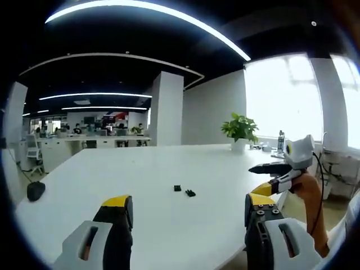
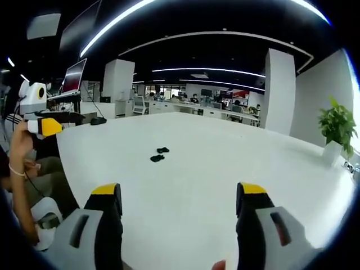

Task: Snap the two parts of the plastic buckle together until the buckle closes and remains connected.

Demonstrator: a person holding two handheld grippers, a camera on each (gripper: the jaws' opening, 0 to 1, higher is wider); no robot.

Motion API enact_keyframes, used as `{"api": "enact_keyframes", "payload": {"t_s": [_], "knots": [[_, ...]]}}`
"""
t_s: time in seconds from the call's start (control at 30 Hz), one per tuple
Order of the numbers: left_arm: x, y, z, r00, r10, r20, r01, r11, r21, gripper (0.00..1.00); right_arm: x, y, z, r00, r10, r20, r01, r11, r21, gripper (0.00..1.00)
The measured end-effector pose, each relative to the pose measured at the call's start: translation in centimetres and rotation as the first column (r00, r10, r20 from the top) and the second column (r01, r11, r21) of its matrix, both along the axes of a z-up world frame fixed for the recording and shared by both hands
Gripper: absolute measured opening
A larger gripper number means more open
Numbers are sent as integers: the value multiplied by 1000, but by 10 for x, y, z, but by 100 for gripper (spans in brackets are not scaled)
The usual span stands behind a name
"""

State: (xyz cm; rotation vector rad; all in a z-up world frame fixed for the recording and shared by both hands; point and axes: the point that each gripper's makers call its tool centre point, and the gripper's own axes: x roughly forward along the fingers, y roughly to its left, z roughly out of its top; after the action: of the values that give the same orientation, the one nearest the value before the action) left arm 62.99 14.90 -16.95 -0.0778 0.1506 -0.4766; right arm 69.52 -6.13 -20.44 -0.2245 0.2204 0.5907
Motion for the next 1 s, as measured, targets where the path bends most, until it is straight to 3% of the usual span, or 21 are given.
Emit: {"api": "enact_keyframes", "payload": {"t_s": [0.4, 1.0], "knots": [[3, 4, -3, 1000, 3, -6, -4, 1000, -12, 83, -2, 32, -5, 997, 70, -20, -70, 998, 2, 84], [5, 6, -10, 1000, 4, -16, -4, 1000, -19, 83, 1, 58, -16, 992, 112, -50, -111, 993, 35, 83]]}}
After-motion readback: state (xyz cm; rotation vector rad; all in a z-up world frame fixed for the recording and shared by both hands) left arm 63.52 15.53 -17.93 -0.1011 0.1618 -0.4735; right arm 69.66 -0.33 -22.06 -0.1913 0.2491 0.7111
